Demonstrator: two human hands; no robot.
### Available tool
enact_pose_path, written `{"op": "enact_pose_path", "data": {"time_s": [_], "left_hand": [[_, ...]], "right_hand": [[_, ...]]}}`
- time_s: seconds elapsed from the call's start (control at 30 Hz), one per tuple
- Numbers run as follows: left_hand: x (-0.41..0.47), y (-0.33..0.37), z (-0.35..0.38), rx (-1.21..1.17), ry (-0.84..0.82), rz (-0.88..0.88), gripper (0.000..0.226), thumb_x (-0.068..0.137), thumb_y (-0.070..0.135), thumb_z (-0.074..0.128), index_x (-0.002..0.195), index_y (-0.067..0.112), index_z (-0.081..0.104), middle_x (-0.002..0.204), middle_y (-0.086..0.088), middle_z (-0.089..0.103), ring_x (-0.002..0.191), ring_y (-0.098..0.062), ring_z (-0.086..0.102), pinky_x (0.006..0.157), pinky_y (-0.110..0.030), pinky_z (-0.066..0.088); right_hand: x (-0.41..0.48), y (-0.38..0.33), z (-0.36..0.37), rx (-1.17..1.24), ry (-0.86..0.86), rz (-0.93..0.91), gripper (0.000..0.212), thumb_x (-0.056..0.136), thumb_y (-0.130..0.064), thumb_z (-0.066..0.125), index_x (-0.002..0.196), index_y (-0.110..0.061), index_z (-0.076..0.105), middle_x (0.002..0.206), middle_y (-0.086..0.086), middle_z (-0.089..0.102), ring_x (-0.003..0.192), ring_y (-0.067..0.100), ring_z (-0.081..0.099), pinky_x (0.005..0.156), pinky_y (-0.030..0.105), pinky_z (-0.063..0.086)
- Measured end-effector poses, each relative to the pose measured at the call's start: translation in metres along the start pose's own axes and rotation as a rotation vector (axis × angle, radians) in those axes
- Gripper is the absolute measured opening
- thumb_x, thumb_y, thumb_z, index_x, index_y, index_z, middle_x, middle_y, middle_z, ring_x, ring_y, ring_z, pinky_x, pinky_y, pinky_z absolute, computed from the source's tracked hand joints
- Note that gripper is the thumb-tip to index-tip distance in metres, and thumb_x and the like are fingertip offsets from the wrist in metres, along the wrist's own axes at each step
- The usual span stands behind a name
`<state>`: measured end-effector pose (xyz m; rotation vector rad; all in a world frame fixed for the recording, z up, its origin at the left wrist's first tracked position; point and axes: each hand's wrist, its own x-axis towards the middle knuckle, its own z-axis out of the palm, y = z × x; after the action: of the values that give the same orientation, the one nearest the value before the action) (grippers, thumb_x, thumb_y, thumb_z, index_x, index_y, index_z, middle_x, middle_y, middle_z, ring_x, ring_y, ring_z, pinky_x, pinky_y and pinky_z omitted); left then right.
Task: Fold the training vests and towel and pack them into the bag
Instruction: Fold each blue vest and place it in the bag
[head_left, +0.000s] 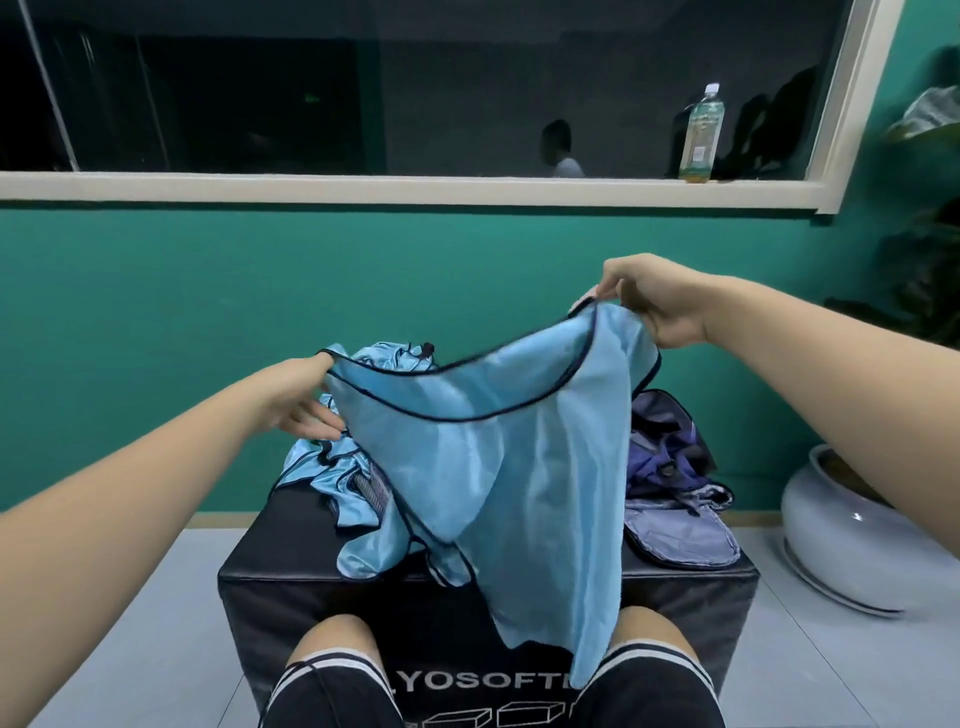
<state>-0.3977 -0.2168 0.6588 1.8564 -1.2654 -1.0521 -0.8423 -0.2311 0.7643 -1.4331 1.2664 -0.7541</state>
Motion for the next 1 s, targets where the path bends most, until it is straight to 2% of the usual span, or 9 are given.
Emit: {"op": "enact_pose_path", "data": {"time_s": [0.1, 0.23, 0.3, 0.43, 0.6, 0.7, 0.83, 0.9, 1.0], "left_hand": [[-0.001, 0.000, 0.002, -0.211, -0.149, -0.062, 0.075, 0.102, 0.074, 0.027, 0.135, 0.010, 0.049, 0.109, -0.037, 0.073, 0.100, -0.052, 0.075, 0.096, -0.056, 0.060], [0.009, 0.003, 0.005, -0.400, -0.178, -0.083, 0.091, 0.089, 0.092, 0.030, 0.142, 0.019, 0.036, 0.124, -0.038, 0.066, 0.104, -0.059, 0.071, 0.093, -0.064, 0.058], [0.014, 0.002, 0.007, -0.461, -0.226, -0.087, 0.093, 0.086, 0.092, 0.034, 0.146, 0.021, 0.043, 0.128, -0.032, 0.069, 0.108, -0.057, 0.071, 0.093, -0.065, 0.057], [0.015, 0.004, 0.014, -0.506, -0.206, -0.026, 0.074, 0.092, 0.076, 0.043, 0.137, 0.021, 0.061, 0.138, -0.016, 0.068, 0.120, -0.039, 0.068, 0.096, -0.064, 0.055], [0.000, 0.012, 0.023, -0.344, -0.143, -0.012, 0.043, 0.099, 0.061, 0.053, 0.104, 0.019, 0.064, 0.100, -0.007, 0.077, 0.094, -0.029, 0.069, 0.084, -0.043, 0.058], [-0.004, 0.016, 0.022, -0.251, -0.126, 0.024, 0.040, 0.100, 0.053, 0.059, 0.113, 0.016, 0.070, 0.098, -0.007, 0.080, 0.089, -0.028, 0.075, 0.077, -0.040, 0.062], [-0.003, 0.018, 0.017, -0.061, -0.095, 0.091, 0.051, 0.094, 0.047, 0.071, 0.131, 0.011, 0.070, 0.118, -0.013, 0.079, 0.110, -0.036, 0.076, 0.099, -0.052, 0.058], [-0.002, 0.017, 0.012, -0.034, -0.162, 0.120, 0.061, 0.086, 0.040, 0.085, 0.134, 0.008, 0.067, 0.125, -0.015, 0.076, 0.102, -0.032, 0.075, 0.096, -0.050, 0.059], [-0.009, 0.019, 0.007, -0.111, -0.283, 0.160, 0.070, 0.080, 0.024, 0.092, 0.141, 0.008, 0.059, 0.133, -0.014, 0.073, 0.104, -0.027, 0.073, 0.096, -0.043, 0.059]], "right_hand": [[-0.005, 0.003, 0.006, -0.207, -0.023, 0.035, 0.023, 0.085, -0.023, 0.062, 0.102, -0.008, 0.064, 0.094, 0.018, 0.069, 0.074, 0.032, 0.065, 0.072, 0.036, 0.055], [-0.007, 0.008, -0.001, -0.403, -0.101, 0.035, 0.028, 0.098, -0.017, 0.063, 0.117, 0.003, 0.067, 0.113, 0.023, 0.073, 0.094, 0.031, 0.069, 0.088, 0.045, 0.058], [-0.007, 0.010, -0.006, -0.444, -0.147, 0.040, 0.032, 0.101, -0.013, 0.061, 0.128, 0.003, 0.066, 0.126, 0.023, 0.071, 0.103, 0.032, 0.066, 0.097, 0.047, 0.054], [-0.011, 0.013, -0.010, -0.460, -0.196, 0.038, 0.031, 0.098, -0.002, 0.059, 0.127, -0.002, 0.071, 0.128, 0.021, 0.072, 0.103, 0.028, 0.067, 0.088, 0.037, 0.054], [-0.009, 0.021, -0.012, -0.394, -0.152, 0.069, 0.027, 0.098, 0.000, 0.060, 0.123, -0.001, 0.071, 0.119, 0.016, 0.075, 0.091, 0.023, 0.072, 0.074, 0.028, 0.062], [-0.011, 0.022, -0.011, -0.364, -0.132, 0.083, 0.027, 0.101, -0.006, 0.063, 0.126, -0.001, 0.071, 0.120, 0.015, 0.075, 0.087, 0.022, 0.073, 0.067, 0.029, 0.061], [-0.020, 0.023, -0.011, -0.332, -0.146, 0.121, 0.034, 0.104, -0.023, 0.067, 0.132, -0.005, 0.069, 0.121, 0.015, 0.077, 0.092, 0.025, 0.076, 0.072, 0.034, 0.062], [-0.022, 0.025, -0.012, -0.356, -0.181, 0.118, 0.040, 0.097, -0.029, 0.076, 0.133, -0.012, 0.071, 0.125, 0.009, 0.077, 0.100, 0.024, 0.076, 0.079, 0.036, 0.062], [-0.024, 0.028, -0.019, -0.347, -0.223, 0.098, 0.037, 0.100, -0.021, 0.072, 0.137, -0.018, 0.067, 0.121, 0.004, 0.078, 0.095, 0.021, 0.076, 0.071, 0.033, 0.062]]}}
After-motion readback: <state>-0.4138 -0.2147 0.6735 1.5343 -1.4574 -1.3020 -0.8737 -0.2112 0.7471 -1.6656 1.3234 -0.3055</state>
